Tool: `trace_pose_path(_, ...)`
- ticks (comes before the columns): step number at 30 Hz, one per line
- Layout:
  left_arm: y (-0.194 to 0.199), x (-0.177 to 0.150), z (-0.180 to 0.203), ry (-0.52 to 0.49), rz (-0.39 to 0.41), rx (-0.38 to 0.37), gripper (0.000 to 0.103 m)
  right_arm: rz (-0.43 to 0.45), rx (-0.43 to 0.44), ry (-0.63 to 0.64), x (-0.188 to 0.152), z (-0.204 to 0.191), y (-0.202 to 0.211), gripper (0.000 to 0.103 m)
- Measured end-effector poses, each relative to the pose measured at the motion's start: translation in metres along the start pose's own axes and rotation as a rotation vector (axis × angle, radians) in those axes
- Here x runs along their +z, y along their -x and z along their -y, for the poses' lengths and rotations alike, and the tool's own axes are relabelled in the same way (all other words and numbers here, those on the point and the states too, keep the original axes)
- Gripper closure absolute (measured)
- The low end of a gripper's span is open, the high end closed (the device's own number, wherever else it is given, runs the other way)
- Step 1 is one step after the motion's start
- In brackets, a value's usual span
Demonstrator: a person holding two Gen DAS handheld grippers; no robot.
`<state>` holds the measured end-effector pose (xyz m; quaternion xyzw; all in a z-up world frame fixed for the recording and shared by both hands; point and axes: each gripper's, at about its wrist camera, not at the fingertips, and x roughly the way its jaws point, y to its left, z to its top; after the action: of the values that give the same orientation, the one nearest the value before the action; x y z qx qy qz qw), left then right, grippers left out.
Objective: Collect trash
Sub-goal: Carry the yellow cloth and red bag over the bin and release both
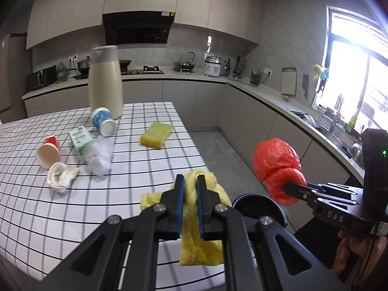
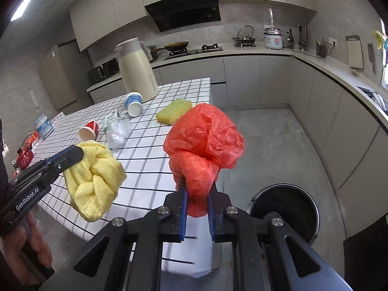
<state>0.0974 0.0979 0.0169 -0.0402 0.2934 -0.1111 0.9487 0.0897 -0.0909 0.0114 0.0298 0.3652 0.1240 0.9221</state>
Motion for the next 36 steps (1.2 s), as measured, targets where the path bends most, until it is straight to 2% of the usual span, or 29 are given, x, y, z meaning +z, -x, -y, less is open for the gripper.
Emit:
trace_pose_path(9,-0.031,0.004,0.102,-0.035,-0.014,-0.036,0.092,-0.013,-0.016,-0.028,-0.006,0.11,0.023,0.088)
trace_pose_path(18,-0.081,-0.018,0.169,-0.047,-0.092,-0.081,0.092,-0.083,-0.045,-0.037,-0.031,0.2,0.021,0.088)
trace_pose_path(27,-0.128,-0.056,0.19,-0.037,-0.185,-0.029,0.092,-0.212,-0.005,0.003,-0.065,0.248,-0.024,0.088)
trace_pose_path(36,-0.183,-0.088,0.189,0.008,-0.28,0.006,0.09,-0.32,0.051,0.061,-0.079,0.26,-0.091,0.088)
